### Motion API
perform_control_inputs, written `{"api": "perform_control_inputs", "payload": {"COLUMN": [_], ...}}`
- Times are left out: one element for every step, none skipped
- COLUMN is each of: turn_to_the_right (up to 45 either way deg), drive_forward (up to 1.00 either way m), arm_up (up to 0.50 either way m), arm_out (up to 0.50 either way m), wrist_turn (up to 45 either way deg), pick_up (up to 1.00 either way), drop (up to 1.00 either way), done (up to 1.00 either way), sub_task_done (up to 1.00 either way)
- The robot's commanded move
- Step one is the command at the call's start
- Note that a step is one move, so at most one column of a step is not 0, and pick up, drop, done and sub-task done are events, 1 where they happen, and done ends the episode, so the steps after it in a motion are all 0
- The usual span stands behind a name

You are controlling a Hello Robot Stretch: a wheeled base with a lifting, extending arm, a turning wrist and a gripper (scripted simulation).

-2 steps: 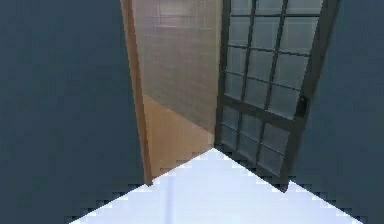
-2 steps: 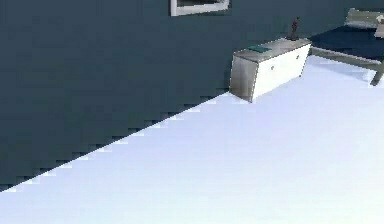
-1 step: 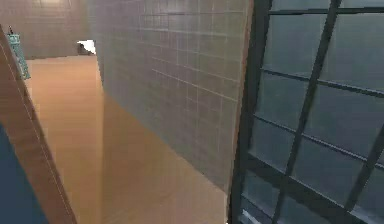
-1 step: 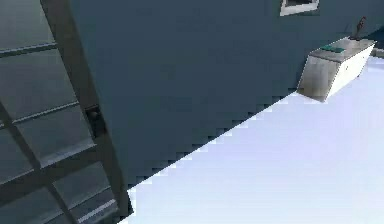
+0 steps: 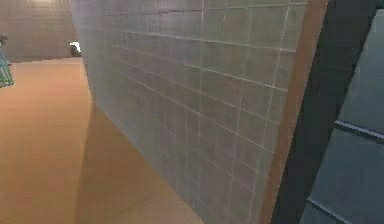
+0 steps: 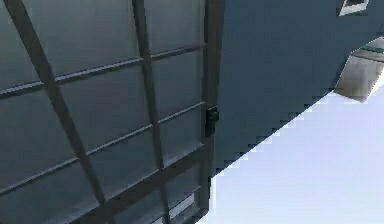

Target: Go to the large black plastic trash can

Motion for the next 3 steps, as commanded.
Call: {"api": "perform_control_inputs", "payload": {"turn_to_the_right": [-36.0,0.0,-45.0], "drive_forward": [0.0,0.45,0.0], "arm_up": [0.0,0.0,0.0], "arm_out": [0.0,0.0,0.0], "wrist_turn": [0.0,0.0,0.0], "pick_up": [0.0,0.0,0.0], "drop": [0.0,0.0,0.0], "done": [0.0,0.0,0.0], "sub_task_done": [0.0,0.0,0.0]}}
